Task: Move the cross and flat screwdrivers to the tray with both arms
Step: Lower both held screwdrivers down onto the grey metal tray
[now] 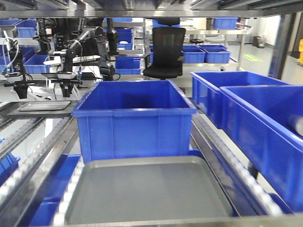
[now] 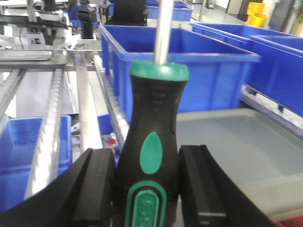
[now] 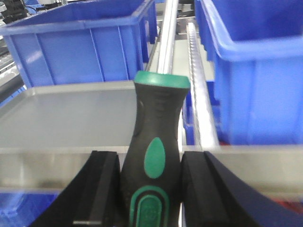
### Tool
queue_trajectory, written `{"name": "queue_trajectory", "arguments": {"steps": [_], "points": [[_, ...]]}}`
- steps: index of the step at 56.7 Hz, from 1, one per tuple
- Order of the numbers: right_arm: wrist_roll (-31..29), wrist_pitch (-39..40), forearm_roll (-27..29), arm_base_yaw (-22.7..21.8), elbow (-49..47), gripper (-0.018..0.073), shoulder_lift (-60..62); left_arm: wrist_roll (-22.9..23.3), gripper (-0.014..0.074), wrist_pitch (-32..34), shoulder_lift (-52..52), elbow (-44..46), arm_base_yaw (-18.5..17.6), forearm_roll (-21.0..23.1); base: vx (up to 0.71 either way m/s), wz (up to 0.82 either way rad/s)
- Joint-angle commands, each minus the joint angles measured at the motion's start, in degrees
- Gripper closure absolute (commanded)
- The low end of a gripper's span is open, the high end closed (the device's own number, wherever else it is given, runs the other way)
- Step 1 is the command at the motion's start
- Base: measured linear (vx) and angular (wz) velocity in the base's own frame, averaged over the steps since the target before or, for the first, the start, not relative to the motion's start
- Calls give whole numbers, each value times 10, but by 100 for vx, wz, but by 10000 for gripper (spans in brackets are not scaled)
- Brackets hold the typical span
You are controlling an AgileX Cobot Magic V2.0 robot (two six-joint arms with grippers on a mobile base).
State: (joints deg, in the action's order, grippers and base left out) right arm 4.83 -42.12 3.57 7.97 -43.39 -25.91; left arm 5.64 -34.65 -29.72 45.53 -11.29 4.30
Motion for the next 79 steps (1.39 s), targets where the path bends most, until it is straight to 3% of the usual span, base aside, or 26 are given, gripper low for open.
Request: {"name": "queue_trajectory", "arguments": {"steps": [1, 79], "points": [[-5, 51, 0, -1, -17, 567, -5, 0, 593, 52, -2, 17, -3, 5, 30, 18], [-5, 49, 0, -1, -17, 567, -5, 2, 593, 50, -2, 17, -3, 6, 8, 4]]}}
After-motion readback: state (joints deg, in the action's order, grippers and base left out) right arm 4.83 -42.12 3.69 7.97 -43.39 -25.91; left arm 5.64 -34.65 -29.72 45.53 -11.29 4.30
